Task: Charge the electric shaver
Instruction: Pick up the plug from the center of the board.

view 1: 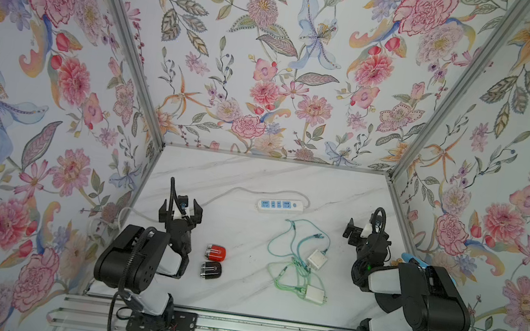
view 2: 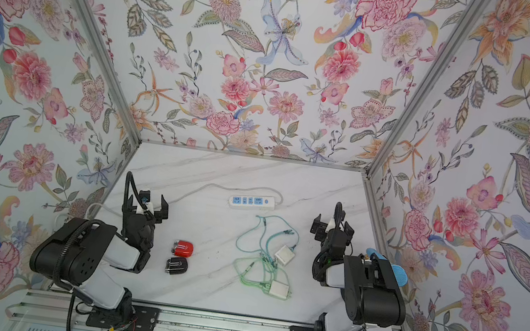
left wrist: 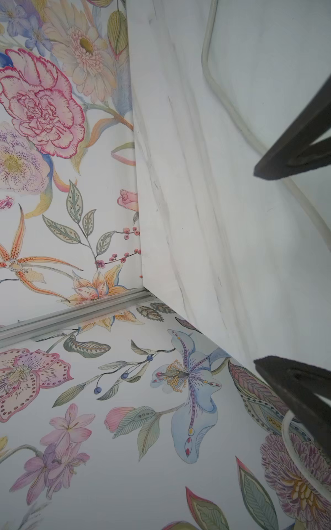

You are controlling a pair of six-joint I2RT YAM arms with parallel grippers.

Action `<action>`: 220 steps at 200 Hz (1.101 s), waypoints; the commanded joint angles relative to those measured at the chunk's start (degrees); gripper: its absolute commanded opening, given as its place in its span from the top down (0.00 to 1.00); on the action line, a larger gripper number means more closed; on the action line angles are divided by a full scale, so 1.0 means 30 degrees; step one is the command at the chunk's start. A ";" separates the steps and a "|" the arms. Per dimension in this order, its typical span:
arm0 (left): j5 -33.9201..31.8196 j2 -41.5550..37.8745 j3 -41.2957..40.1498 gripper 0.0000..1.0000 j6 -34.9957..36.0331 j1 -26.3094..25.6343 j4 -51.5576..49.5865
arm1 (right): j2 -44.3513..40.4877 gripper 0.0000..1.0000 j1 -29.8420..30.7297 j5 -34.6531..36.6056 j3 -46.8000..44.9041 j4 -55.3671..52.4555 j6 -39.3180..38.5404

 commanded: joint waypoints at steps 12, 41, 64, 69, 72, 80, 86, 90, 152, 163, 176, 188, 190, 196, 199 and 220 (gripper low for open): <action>0.0179 -0.0296 -0.0137 0.01 0.0317 0.0090 0.0246 | -0.0292 0.00 -0.0137 -0.0111 -0.0273 0.0009 -0.0244; 0.0199 -0.0294 -0.0132 0.01 0.0317 0.0086 0.0230 | -0.0314 0.00 -0.0137 -0.0111 -0.0253 0.0009 -0.0244; 0.0188 -0.0296 -0.0141 0.01 0.0317 0.0083 0.0236 | -0.0307 0.00 -0.0137 -0.0111 -0.0253 -0.0005 -0.0245; 0.0195 -0.0296 -0.0135 0.01 0.0317 0.0088 0.0253 | -0.0293 0.00 -0.0137 -0.0111 -0.0261 0.0014 -0.0248; 0.0191 -0.0296 -0.0132 0.01 0.0317 0.0087 0.0243 | -0.0296 0.00 -0.0137 -0.0111 -0.0268 0.0011 -0.0244; 0.0188 -0.0289 -0.0134 0.01 0.0317 0.0088 0.0235 | -0.0292 0.00 -0.0137 -0.0126 -0.0258 0.0007 -0.0244; 0.0221 -0.0296 -0.0140 0.01 0.0317 0.0072 0.0237 | -0.0298 0.00 -0.0140 -0.0140 -0.0271 -0.0002 -0.0244; 0.0232 -0.0296 -0.0136 0.01 0.0317 0.0078 0.0168 | -0.0293 0.00 -0.0141 -0.0140 -0.0257 -0.0006 -0.0244; 0.0283 -0.0296 -0.0137 0.01 0.0288 0.0108 0.0136 | -0.0301 0.00 -0.0137 -0.0117 -0.0249 -0.0031 -0.0254; 0.0364 -0.0326 -0.0133 0.01 0.0260 0.0152 0.0073 | -0.0356 0.02 -0.0115 -0.0172 -0.0197 0.0042 -0.0396; 0.0213 -0.0532 -0.0134 0.02 0.0277 0.0145 0.0254 | -0.1321 0.05 -0.0048 -0.0113 0.0803 -0.2797 -0.0384; -0.0013 -0.1821 -0.0132 0.02 0.0157 0.0149 -0.0771 | -0.2090 0.08 0.0089 0.0778 0.2599 -0.6591 -0.0281; -0.0041 -0.2017 -0.0132 0.02 0.0145 0.0139 -0.0995 | -0.2199 0.08 0.0117 0.0851 0.2885 -0.7226 -0.0275; -0.0138 -0.2681 0.0293 0.02 0.0116 0.0148 -0.1911 | -0.2658 0.08 0.0321 0.1187 0.3543 -0.8645 -0.0352; -0.0165 -0.3000 0.0518 0.02 0.0135 0.0145 -0.2408 | -0.2862 0.08 0.0507 0.1545 0.3844 -0.9278 -0.0345; -0.2140 -0.5463 0.1860 0.04 -0.0572 -0.0085 -0.6773 | -0.4193 0.08 0.1856 0.3443 0.5955 -1.4743 0.0654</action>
